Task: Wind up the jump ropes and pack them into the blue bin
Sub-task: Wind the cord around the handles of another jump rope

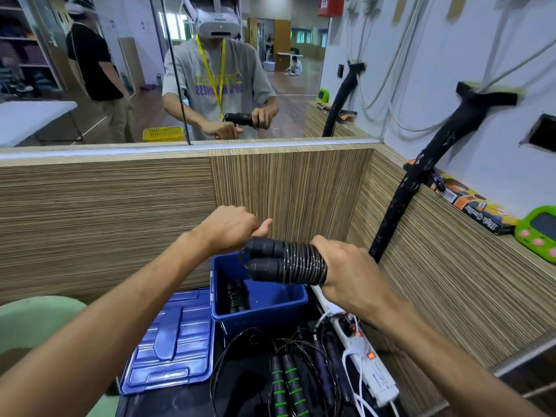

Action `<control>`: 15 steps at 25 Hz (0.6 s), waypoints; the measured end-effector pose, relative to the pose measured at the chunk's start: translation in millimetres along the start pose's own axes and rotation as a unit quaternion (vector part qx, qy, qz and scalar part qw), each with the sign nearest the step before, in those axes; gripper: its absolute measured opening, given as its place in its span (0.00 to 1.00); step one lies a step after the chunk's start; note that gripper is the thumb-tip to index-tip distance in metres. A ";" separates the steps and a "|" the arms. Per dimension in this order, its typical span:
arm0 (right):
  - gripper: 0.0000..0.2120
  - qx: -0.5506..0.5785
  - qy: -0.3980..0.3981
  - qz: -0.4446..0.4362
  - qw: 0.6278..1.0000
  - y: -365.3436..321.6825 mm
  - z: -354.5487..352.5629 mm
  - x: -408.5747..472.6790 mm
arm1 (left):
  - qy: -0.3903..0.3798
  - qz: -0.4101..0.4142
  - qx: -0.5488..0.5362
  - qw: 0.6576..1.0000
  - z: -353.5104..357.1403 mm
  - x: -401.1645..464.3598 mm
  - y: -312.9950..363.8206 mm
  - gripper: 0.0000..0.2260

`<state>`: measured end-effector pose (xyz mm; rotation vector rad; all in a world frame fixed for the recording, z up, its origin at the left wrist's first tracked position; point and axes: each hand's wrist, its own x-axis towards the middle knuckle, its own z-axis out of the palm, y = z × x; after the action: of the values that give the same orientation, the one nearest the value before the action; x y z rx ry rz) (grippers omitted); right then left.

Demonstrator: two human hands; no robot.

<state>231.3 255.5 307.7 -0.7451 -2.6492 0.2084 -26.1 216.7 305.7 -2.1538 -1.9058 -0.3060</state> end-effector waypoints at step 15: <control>0.11 -0.030 0.118 0.184 0.975 23.7 -16.5 8.1 | -0.173 -0.169 -0.440 0.865 43.1 -63.5 118.3 0.24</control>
<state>242.7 280.6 319.7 -1.1999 -2.2861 0.1287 83.1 157.3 239.2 -2.4723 -2.7364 -1.1160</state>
